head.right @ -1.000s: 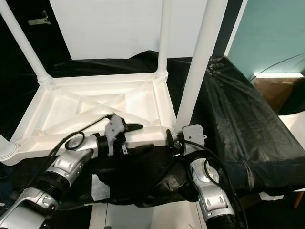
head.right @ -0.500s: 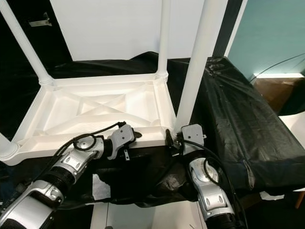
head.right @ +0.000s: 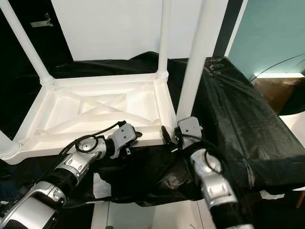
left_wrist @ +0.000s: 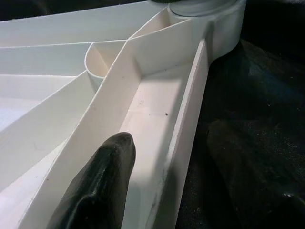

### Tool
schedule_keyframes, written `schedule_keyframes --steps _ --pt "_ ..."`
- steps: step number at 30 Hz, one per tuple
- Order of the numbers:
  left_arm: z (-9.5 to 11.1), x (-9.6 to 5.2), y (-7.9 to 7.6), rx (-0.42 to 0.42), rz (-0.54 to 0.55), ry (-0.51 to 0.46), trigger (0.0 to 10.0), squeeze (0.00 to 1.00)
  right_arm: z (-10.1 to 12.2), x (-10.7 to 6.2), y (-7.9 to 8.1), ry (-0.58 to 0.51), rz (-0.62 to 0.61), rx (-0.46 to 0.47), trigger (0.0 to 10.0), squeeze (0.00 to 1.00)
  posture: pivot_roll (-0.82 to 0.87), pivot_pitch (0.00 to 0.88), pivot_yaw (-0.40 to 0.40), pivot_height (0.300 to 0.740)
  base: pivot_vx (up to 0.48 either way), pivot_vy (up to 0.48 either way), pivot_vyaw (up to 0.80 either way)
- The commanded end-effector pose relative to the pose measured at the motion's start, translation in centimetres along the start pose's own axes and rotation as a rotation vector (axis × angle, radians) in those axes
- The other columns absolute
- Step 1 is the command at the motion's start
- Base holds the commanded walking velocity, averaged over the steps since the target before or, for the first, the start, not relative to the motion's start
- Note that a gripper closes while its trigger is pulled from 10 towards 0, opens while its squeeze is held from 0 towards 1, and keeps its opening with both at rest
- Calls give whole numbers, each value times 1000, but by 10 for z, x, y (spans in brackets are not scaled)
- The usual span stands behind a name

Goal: Building children table

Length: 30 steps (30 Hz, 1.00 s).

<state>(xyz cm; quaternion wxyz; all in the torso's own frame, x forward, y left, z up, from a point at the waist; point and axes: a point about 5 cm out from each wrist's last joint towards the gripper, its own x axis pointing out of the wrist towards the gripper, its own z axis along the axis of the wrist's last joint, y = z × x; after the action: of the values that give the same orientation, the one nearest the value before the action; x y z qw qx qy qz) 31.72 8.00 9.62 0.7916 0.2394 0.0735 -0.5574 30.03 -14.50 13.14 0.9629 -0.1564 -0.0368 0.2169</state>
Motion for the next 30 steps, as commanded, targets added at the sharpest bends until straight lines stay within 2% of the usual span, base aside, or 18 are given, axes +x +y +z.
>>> schedule_keyframes --steps 1,4,9,10,12,13,14,15,16,18,25,26,30 --pt "-15 0 -12 -27 -61 60 10000 0 -5 -3 1 47 77 50 10000 0 -44 0 -2 740 0 0 0" --pt "-15 0 -12 -26 -60 59 10000 0 -5 -4 0 51 89 59 10000 0 -44 0 -2 740 0 0 0" --pt "-15 -1 -11 -13 -40 47 10000 0 -5 -11 -3 83 184 73 10000 0 -42 0 -3 740 0 0 0" --pt "-13 0 -10 -23 -13 29 10000 0 -3 -10 -6 81 190 86 4314 0 -48 0 -4 740 0 0 0" --pt "-12 0 -9 -41 1 18 10000 0 -3 -10 -7 82 188 88 4314 0 -48 0 -4 740 0 0 0" --pt "-11 1 -11 -54 -12 3 8784 0 -3 -11 -7 83 194 91 0 0 -46 0 -10 740 0 0 0" --pt "-9 2 -14 -61 -33 -12 6235 0 -3 -11 -7 86 201 92 0 0 -46 0 -11 740 0 0 0" --pt "-9 2 -18 -69 -54 -24 2235 0 -3 -12 -6 90 209 94 0 0 -47 0 -12 740 0 0 0" --pt "-8 3 -20 -71 -70 -31 314 0 -4 -13 -6 96 219 96 0 0 -47 0 -12 740 0 0 0" --pt "-8 3 -23 -71 -83 -34 0 0 -4 -14 -5 100 225 96 0 0 -47 0 -14 740 0 0 0" --pt "-10 2 -25 -65 -98 -33 0 0 -5 -15 -6 115 233 115 0 0 -45 0 -16 740 0 0 0" --pt "-10 2 -24 -63 -92 -27 10000 0 -6 -16 -6 119 228 120 0 0 -46 0 -15 740 0 0 0" --pt "-11 2 -24 -57 -83 -13 10000 0 -7 -16 -6 128 220 136 0 0 -47 0 -14 740 0 0 0"
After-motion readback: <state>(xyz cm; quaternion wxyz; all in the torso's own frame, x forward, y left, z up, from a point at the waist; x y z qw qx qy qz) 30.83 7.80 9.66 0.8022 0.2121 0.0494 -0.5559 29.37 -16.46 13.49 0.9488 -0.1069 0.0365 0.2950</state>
